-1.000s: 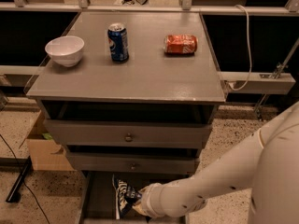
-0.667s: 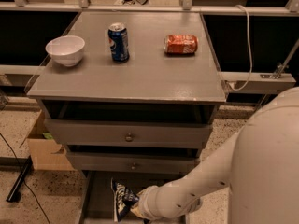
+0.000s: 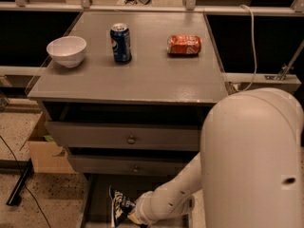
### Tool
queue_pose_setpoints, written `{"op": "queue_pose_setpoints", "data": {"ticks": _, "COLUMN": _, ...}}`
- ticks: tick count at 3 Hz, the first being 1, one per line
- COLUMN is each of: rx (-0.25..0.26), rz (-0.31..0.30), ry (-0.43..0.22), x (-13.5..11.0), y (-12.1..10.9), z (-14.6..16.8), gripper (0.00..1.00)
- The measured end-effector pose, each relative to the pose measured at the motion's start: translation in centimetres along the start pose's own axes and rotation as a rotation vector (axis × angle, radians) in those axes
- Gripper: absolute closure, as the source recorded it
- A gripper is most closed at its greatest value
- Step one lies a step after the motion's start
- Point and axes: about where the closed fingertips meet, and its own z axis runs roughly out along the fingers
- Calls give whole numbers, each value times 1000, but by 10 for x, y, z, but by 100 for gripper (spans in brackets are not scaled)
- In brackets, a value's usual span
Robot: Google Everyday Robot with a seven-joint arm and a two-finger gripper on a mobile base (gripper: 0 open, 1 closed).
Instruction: Place blue chip bag into bottom drawer
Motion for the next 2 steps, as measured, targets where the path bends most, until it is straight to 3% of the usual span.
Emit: {"op": "queue_pose_setpoints", "data": {"ticks": 2, "rx": -8, "rz": 22, "ry": -8, "x": 9, "y": -3, "z": 15, "gripper": 100}}
